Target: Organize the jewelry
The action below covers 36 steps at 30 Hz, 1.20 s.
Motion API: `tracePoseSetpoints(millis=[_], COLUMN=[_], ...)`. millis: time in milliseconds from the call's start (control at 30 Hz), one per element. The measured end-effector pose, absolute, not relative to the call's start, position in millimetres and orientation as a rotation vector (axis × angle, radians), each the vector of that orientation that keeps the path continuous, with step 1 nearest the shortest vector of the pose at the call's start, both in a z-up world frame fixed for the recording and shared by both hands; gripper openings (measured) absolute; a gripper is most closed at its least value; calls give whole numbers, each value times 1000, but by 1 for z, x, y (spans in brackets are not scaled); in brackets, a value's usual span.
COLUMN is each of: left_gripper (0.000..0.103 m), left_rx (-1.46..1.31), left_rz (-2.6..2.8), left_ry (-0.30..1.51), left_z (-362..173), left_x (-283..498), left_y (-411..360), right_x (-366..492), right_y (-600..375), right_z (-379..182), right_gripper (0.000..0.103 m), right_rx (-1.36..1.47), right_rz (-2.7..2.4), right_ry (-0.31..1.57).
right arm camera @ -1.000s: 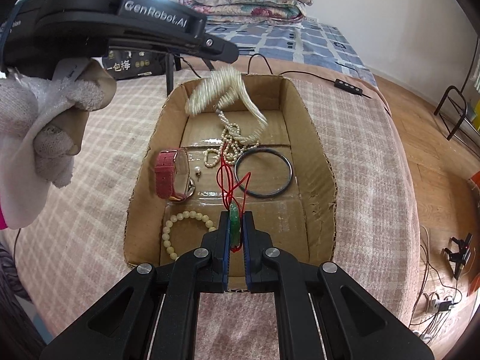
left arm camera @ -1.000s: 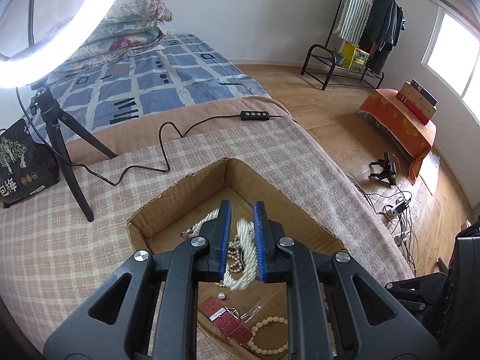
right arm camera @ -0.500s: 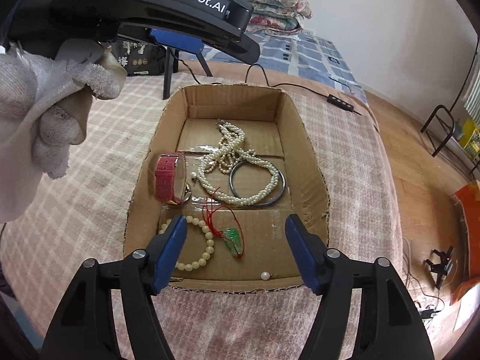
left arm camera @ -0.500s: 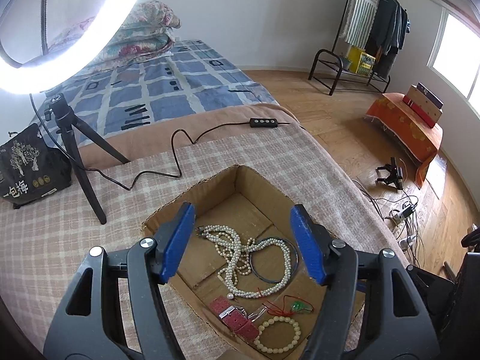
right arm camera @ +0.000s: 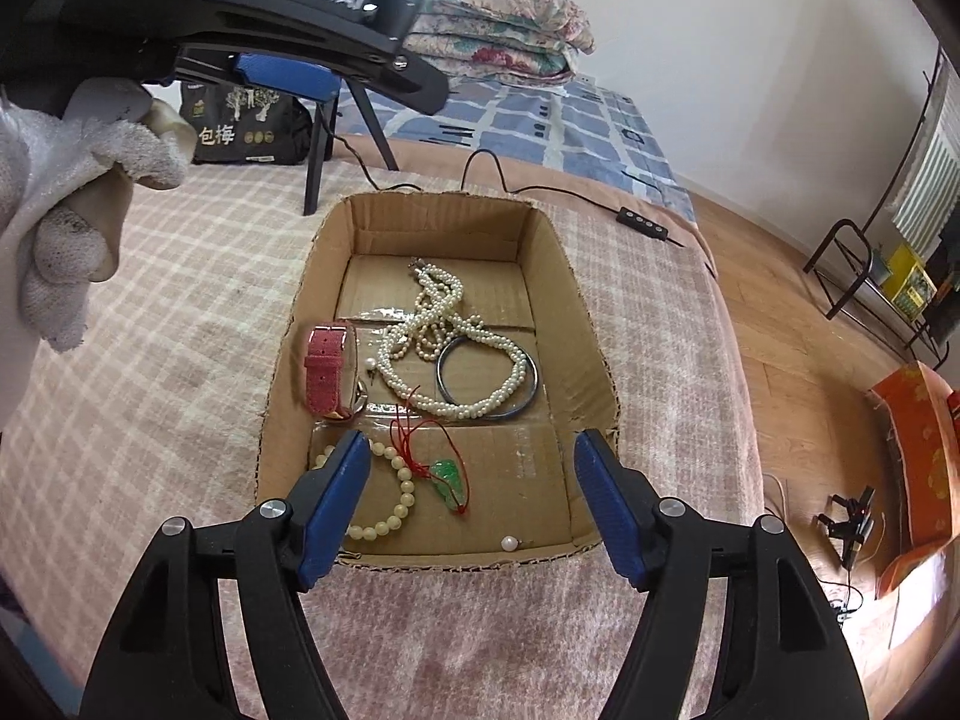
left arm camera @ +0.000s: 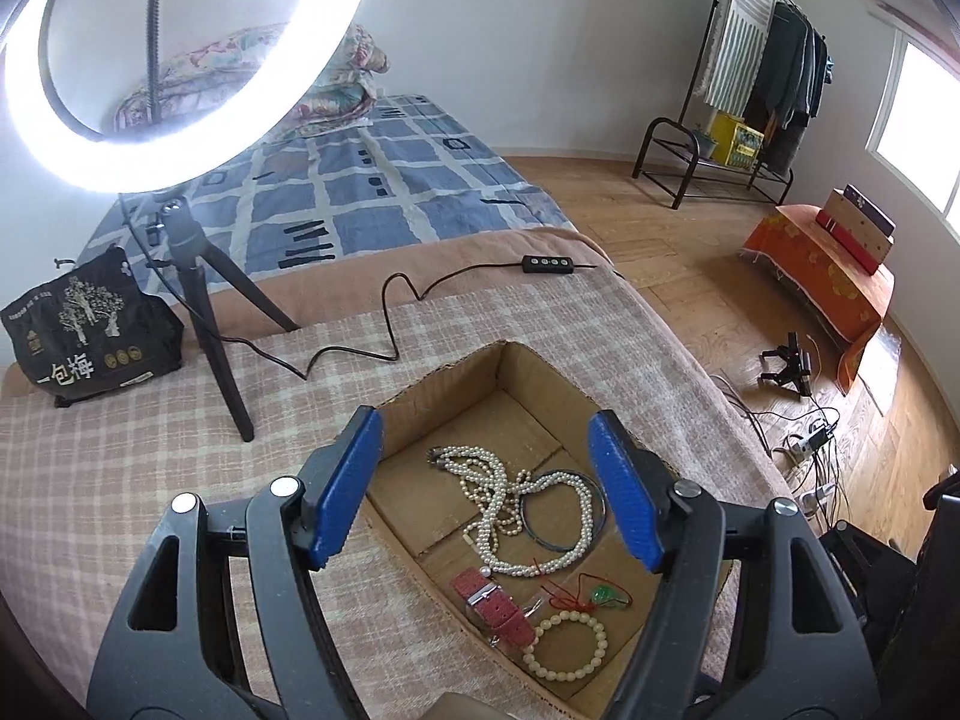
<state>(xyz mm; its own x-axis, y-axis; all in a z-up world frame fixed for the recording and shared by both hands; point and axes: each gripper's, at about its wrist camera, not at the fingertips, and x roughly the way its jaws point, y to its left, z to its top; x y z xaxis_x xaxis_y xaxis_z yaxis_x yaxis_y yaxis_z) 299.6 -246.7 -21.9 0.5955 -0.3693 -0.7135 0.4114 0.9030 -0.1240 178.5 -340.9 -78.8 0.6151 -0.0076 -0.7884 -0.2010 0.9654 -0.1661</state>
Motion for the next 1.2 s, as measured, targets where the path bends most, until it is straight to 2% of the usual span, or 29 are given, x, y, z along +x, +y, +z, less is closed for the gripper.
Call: tracePoseSetpoints(millis=[533,933,1067,1200], left_gripper=[73,73,83,84], left_rx=[59,69,90,104], left_rz=[-419,-387,-384,-386], left_ry=[713,605,586,571], left_z=[28,61,61,59], left_x=[248,180,155,132], left_y=[-190,-125,-111,-102], right_x=[148,119,110,102], right_y=[-321,-298,-294,-292], right_z=[-36,-8,-2,5], right_gripper=[75,75,75,76], right_rx=[-230,-243,-235,-222], right_rz=[55,20,10,0], right_ry=[814,734,710,680])
